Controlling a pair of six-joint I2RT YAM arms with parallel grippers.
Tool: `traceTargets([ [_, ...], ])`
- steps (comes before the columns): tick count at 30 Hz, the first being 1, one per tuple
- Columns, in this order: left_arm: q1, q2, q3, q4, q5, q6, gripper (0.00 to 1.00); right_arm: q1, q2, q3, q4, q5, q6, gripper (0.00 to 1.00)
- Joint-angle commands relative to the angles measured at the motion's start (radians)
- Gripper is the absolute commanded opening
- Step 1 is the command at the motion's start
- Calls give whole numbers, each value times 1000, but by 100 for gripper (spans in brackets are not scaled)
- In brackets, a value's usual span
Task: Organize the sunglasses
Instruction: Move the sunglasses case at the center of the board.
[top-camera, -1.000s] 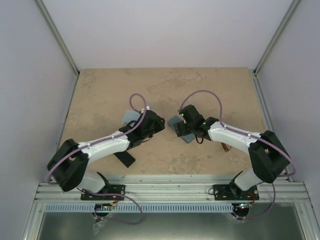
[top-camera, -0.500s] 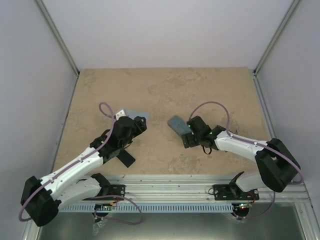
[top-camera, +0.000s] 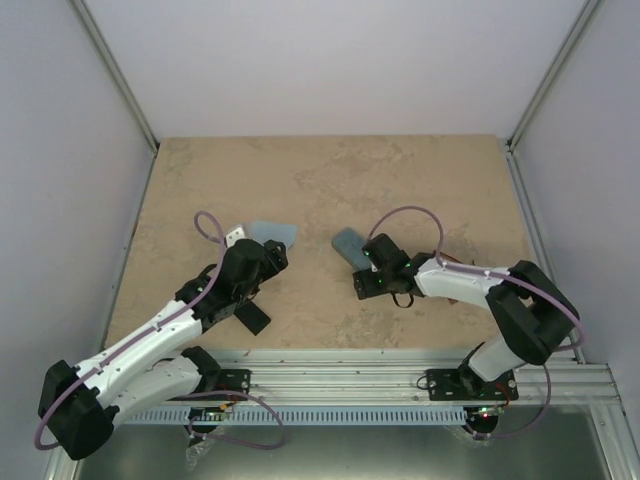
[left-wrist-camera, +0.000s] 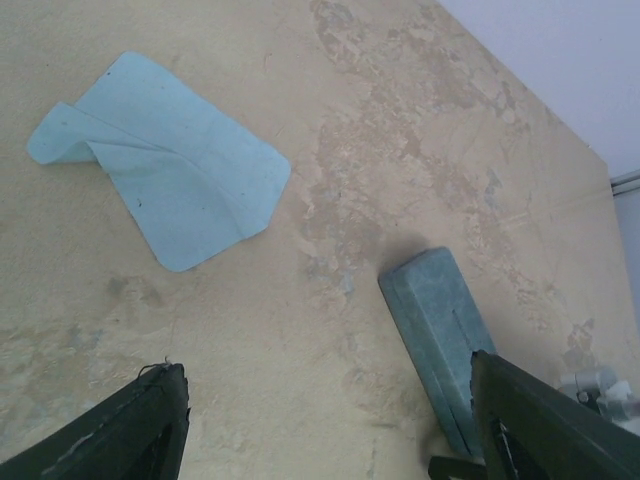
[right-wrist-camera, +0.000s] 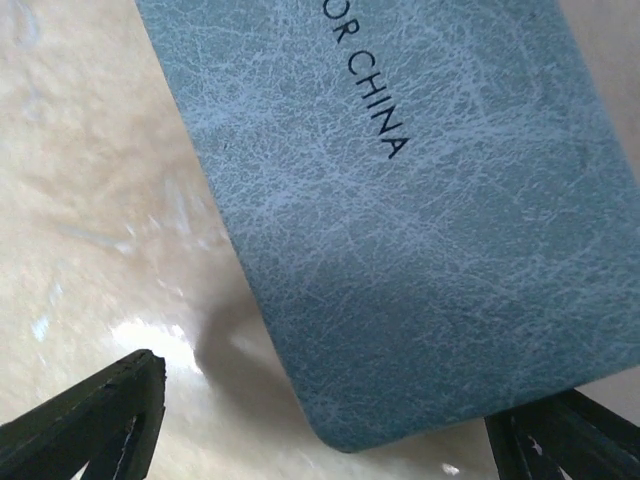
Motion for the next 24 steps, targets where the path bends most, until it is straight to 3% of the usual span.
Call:
traceTargets([
  [1,9,3,-7,0,9,21,79,9,62,66,79,-3,26,85],
  [18,65,40,2,-9,57,54,82,-36,308,341,104,249,9,56],
  [21,104,50,7,-17,84,59,83,-53,326,377,82,285,-11,58],
  [24,143,50,20,-37,102,67,83,-44,279,369,76,266,-43,71],
])
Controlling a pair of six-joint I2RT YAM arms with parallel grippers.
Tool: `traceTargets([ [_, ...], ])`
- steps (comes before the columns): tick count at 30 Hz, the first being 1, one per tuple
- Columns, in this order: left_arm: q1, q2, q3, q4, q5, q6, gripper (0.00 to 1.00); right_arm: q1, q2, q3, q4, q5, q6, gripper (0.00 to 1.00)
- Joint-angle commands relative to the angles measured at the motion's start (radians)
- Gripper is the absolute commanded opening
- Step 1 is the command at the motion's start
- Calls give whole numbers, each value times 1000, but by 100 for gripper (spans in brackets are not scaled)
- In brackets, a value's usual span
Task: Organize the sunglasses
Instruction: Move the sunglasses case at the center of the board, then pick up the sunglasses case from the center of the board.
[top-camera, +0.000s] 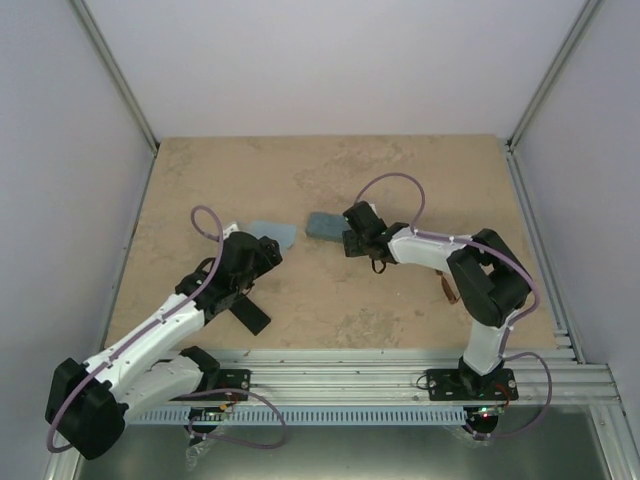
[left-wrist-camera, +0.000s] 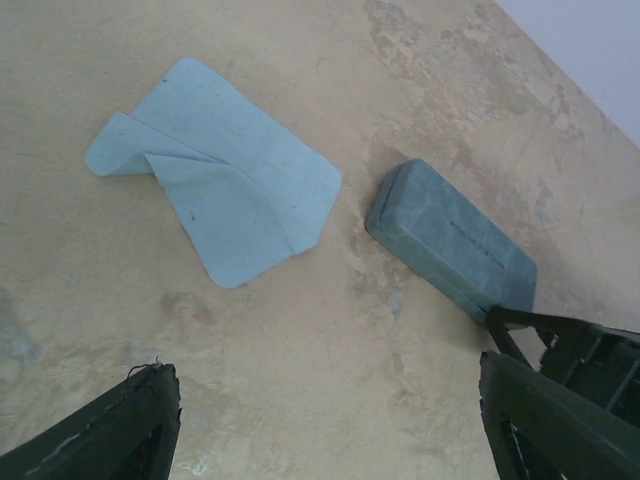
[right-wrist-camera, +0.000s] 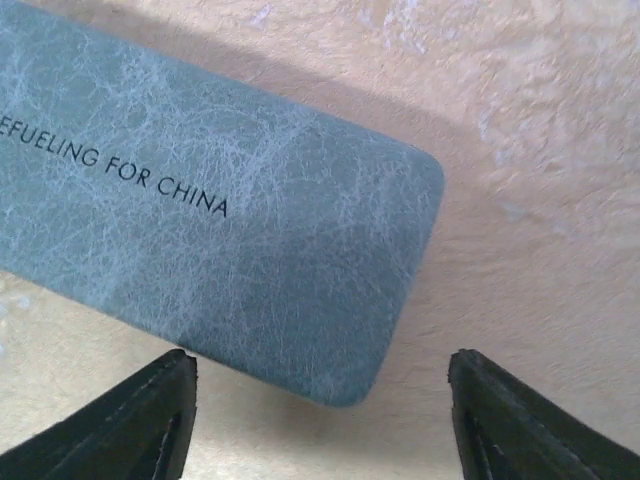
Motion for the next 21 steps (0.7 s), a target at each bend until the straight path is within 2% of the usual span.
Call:
traceTargets([
  [1,53,-3,31,-43,36,28,83,14,-65,-2,1,35,-51,76],
  [4,75,-23,66,-72,10,34,84,64,-159,-49,-5,24,-69,85],
  [9,77,-77,160,-163,-113,43,84,218,-222,-74,1,-60,-77,87],
  [15,79,-174,271,-253,-246,52,85,461,-98,32,79,-141,-109,87],
  [21,78,-234,334,-308,-295,72,87,595,84,179,98,-139,-138,87],
])
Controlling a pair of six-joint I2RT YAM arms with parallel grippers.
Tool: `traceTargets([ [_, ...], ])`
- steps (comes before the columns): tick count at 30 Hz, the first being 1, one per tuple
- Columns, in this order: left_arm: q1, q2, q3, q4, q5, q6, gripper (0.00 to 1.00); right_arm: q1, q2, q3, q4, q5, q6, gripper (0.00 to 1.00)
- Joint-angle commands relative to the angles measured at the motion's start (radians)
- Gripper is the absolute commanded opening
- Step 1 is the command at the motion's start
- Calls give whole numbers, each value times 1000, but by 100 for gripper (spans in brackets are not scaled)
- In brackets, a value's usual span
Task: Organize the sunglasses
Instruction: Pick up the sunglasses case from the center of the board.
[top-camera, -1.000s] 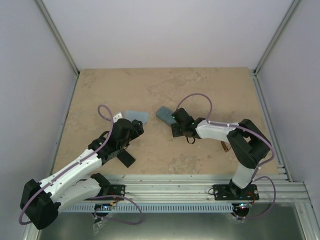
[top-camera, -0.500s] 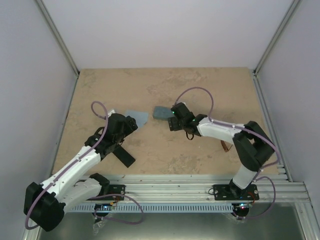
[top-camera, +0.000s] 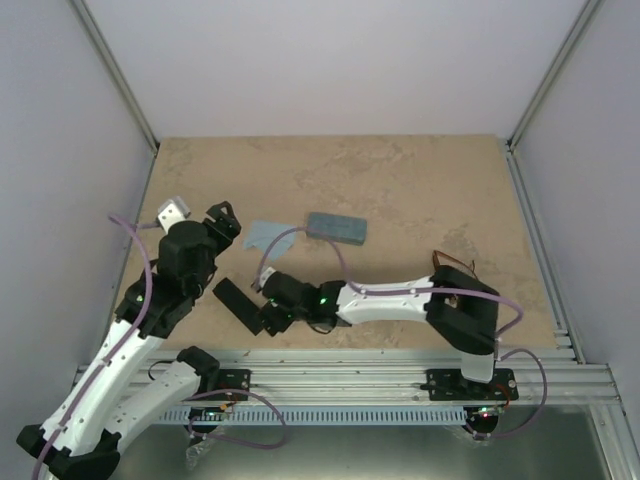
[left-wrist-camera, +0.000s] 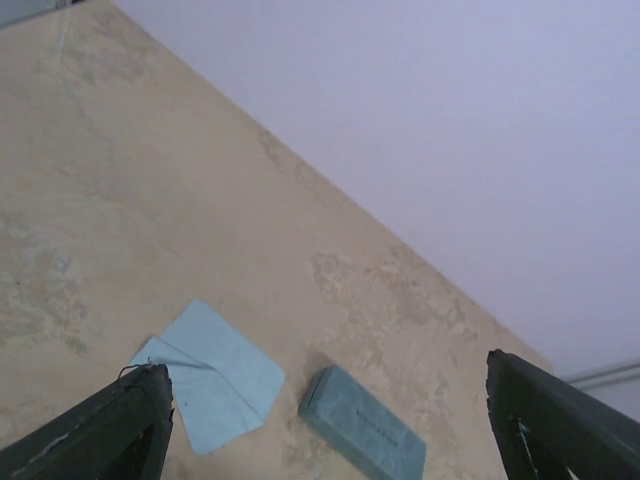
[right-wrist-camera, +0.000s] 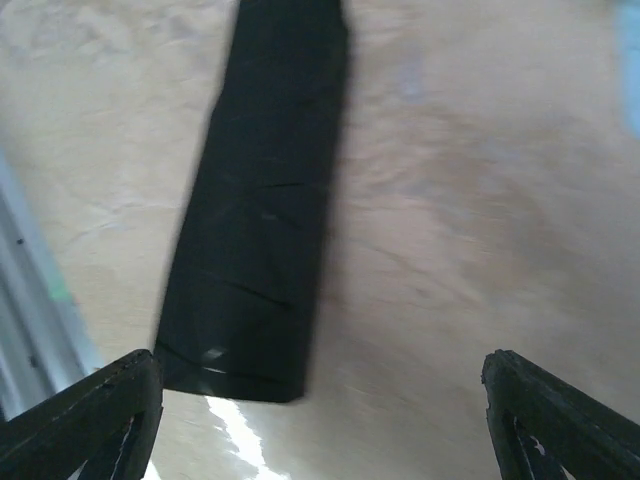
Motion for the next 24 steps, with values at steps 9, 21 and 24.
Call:
traceTargets([
  [9,4,-30,4,-78,-49,12,88,112,241,200,-28,42,-70,87],
  [21,5,-16,-2,-75,-37,7,88,132,278,206,-70,155,-44,55],
  [24,4,-12,-10,-76,-13,-10,88,130,253,180,-55,178,-30,49],
])
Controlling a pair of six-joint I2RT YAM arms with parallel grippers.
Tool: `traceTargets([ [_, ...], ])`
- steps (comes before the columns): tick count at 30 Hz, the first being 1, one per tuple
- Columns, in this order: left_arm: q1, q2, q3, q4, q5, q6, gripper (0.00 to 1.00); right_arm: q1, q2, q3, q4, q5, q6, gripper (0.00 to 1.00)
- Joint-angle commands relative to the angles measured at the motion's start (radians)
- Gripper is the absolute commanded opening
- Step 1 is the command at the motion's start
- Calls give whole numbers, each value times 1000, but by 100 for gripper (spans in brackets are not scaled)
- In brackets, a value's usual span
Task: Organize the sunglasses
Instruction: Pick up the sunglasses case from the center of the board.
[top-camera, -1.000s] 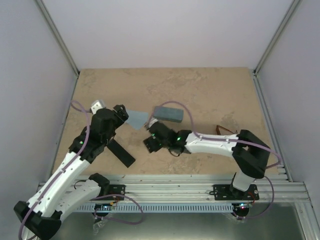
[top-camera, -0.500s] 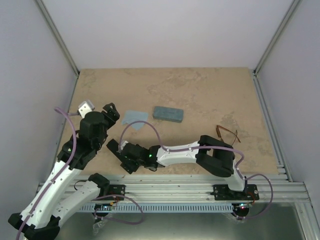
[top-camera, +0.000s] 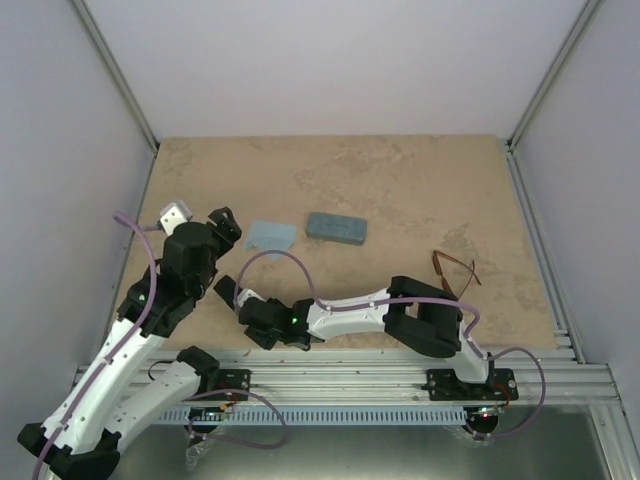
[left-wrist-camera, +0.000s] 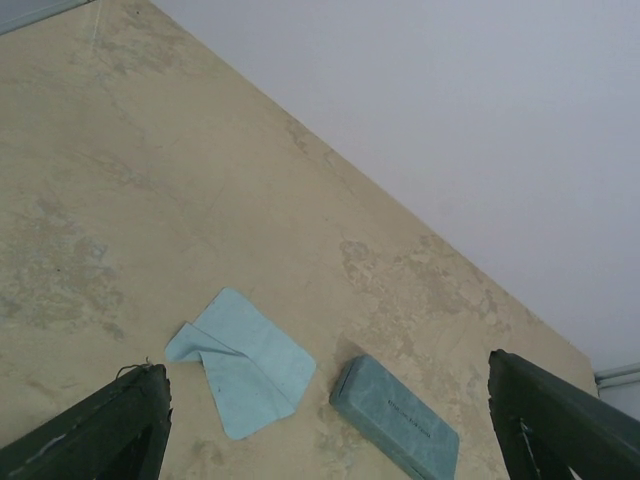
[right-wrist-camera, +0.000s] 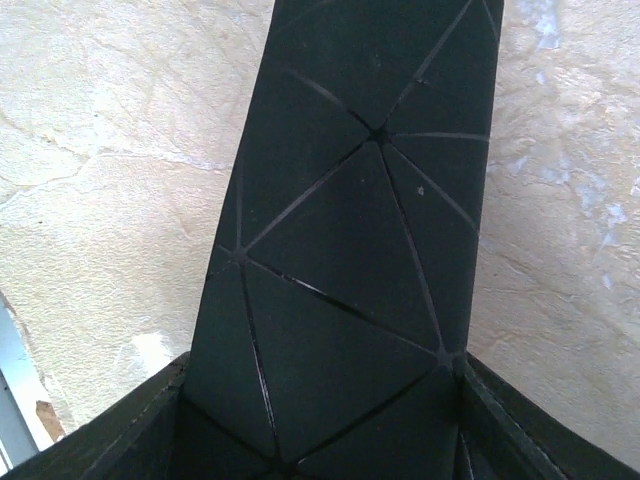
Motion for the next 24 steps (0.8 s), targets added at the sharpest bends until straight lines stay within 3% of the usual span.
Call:
traceTargets([
  [1,5,3,-26,-8,37,-18,88,-3,-26,-28,-1,77,27,48],
  [9,5,-1,-152,98,232,-45,88,-108,-251,-275,106,27,82,46],
  [17,5,41,-333,307,485,-102,87,-308,-481,-596,284,-286,142,45],
  [24,4,96,-532,611,736,-175,79,-406,-556,-714,375,-491,216,45],
])
